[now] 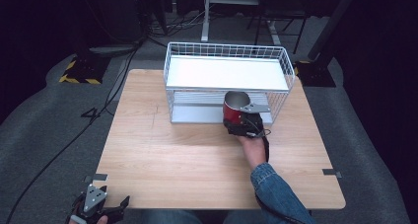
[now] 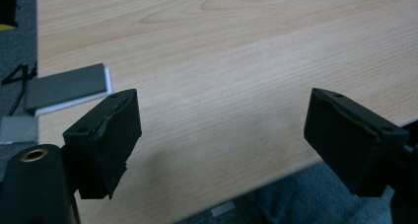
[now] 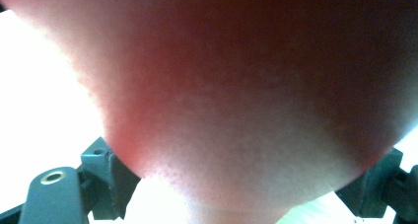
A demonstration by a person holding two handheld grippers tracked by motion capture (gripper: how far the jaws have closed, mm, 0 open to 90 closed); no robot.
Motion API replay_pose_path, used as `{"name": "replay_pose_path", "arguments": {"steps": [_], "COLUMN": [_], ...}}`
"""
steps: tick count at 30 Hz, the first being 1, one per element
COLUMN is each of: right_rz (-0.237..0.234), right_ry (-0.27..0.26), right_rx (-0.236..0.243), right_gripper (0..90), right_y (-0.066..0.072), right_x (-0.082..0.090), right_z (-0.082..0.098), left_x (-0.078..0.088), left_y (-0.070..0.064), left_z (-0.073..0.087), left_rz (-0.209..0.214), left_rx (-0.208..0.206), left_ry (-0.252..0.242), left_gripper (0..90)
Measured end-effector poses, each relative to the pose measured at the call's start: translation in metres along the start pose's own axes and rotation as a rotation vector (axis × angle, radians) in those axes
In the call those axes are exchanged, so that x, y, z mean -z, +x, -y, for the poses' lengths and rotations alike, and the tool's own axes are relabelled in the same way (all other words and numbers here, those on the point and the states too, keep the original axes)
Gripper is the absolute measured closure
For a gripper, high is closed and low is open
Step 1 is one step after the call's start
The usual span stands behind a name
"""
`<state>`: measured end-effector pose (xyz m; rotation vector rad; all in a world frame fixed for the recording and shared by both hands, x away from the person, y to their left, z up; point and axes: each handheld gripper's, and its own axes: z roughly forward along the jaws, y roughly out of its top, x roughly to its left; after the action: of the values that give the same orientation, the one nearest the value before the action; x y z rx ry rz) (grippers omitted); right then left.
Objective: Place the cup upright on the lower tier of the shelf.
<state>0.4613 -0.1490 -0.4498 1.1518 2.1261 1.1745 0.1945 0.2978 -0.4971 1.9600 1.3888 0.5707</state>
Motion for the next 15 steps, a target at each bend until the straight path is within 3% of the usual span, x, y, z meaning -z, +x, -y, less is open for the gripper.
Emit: {"name": "replay_pose_path", "arguments": {"steps": [15], "right_rz": [0.028], "right_ry": [-0.034], "right_rx": [-0.018], "right_gripper": [18.0], "right_y": [-0.003], "right_x": [-0.044], "right_z": [-0.012], "left_x": [0.016], "left_y": [0.005], "left_z": [0.02], "left_rz": [-0.049], "left_rx": [0.04], "left_ry": [0.012], "left_gripper": [15.1]}}
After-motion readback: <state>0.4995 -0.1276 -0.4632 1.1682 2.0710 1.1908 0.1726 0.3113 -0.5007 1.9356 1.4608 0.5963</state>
